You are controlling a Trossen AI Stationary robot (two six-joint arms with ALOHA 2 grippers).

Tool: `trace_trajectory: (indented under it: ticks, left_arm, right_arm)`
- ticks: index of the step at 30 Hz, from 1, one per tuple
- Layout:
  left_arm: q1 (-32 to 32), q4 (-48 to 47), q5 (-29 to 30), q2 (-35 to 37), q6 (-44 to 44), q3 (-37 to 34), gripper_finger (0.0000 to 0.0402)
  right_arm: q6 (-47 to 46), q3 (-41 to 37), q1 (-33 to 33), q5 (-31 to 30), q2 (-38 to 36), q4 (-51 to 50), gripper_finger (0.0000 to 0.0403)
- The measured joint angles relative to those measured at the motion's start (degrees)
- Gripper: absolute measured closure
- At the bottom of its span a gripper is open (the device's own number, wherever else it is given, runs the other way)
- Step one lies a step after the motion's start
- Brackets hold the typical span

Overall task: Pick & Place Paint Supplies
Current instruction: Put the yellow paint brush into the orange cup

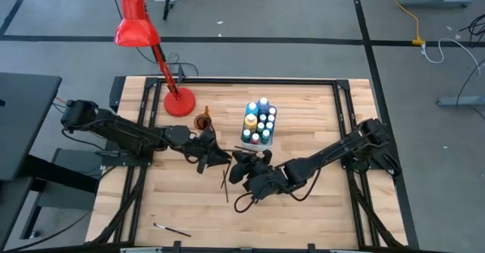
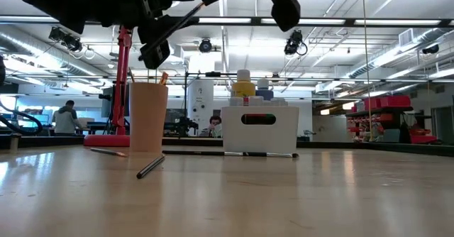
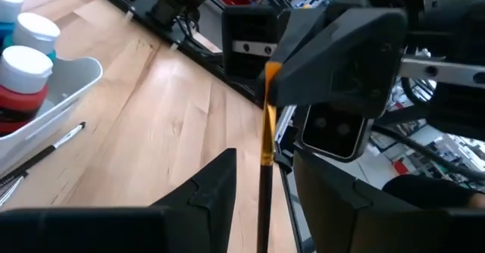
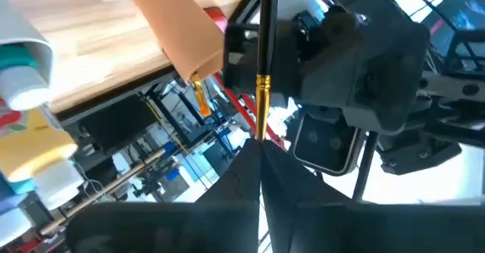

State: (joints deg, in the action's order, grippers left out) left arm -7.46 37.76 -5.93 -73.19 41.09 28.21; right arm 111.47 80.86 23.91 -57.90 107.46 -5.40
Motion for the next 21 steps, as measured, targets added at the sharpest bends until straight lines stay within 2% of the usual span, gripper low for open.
trace_trajectory:
  ticks: [5,10,13,17,21]
  left_arm:
    - [0.0,-0.5,0.2,0.0,-2.2,0.0,0.0260]
    - [0.0,-0.5,0.6,0.0,-6.2,0.0,0.0268]
    - [0.0,-0.7,0.4,0.0,-8.1,0.0,0.0300]
    - [0.1,-2.1,0.2,-0.1,-10.0,0.0,0.0370]
    - [0.0,-3.6,0.8,-0.1,-10.1,-0.1,0.0378]
  right_arm:
    - [1.5,0.0,-1.6,0.7,0.0,4.5,0.0402]
    - [0.6,0.0,-3.3,1.9,0.0,4.5,0.0401]
    - [-2.2,0.0,-4.0,1.9,0.0,4.6,0.0395]
    - [-4.2,0.0,-4.0,3.0,0.0,4.9,0.0382]
    - [-4.8,0.0,-3.8,7.1,0.0,4.5,0.0370]
